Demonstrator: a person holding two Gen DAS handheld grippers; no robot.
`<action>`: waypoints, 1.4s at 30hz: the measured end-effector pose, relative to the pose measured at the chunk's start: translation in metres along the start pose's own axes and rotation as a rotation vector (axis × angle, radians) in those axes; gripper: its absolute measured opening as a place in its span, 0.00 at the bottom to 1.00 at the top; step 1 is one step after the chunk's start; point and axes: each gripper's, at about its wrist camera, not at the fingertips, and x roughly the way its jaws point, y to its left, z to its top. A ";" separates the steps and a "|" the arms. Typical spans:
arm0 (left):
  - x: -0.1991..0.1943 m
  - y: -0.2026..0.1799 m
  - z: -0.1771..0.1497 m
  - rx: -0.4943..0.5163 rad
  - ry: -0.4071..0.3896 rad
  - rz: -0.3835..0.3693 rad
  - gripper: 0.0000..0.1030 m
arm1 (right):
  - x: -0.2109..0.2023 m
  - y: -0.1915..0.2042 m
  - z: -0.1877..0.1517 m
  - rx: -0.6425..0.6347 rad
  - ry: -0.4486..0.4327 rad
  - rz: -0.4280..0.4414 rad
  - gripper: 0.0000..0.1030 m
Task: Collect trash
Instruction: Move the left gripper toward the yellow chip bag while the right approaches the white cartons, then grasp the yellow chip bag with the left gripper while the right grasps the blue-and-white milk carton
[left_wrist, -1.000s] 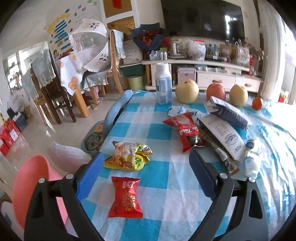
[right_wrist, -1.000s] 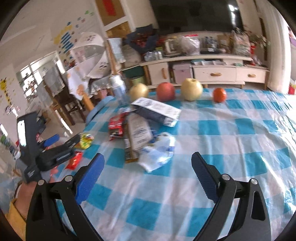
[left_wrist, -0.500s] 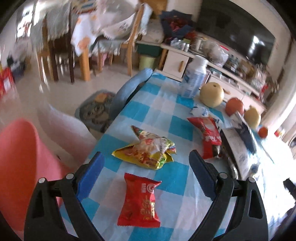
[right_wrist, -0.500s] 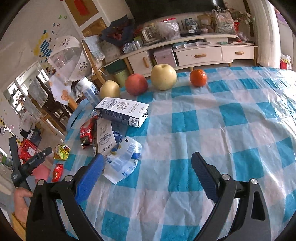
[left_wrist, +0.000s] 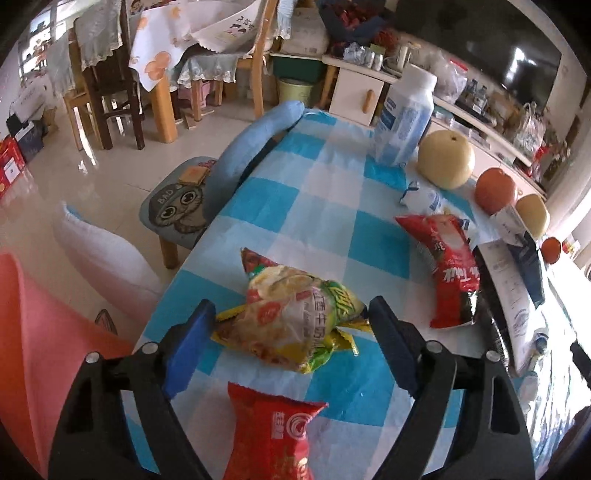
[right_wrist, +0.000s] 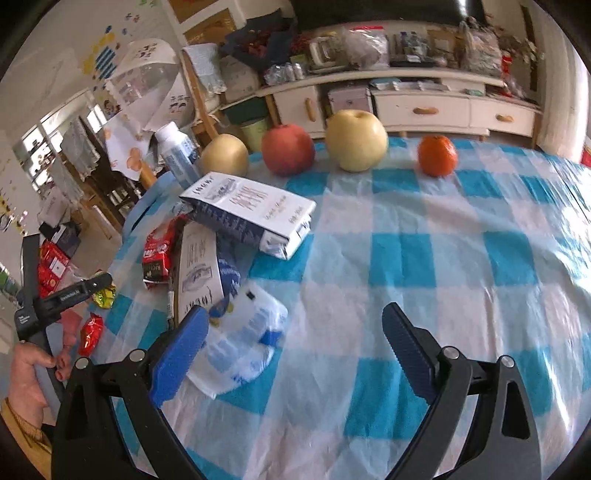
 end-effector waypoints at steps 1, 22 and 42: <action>0.002 -0.001 0.000 0.008 0.002 0.003 0.82 | 0.003 0.000 0.004 -0.013 -0.004 0.005 0.91; -0.008 -0.107 -0.039 0.327 0.036 -0.226 0.81 | 0.073 0.028 0.080 -0.359 -0.017 0.133 0.91; -0.001 -0.084 -0.027 0.110 0.030 -0.203 0.90 | 0.092 0.062 0.066 -0.541 0.205 0.252 0.70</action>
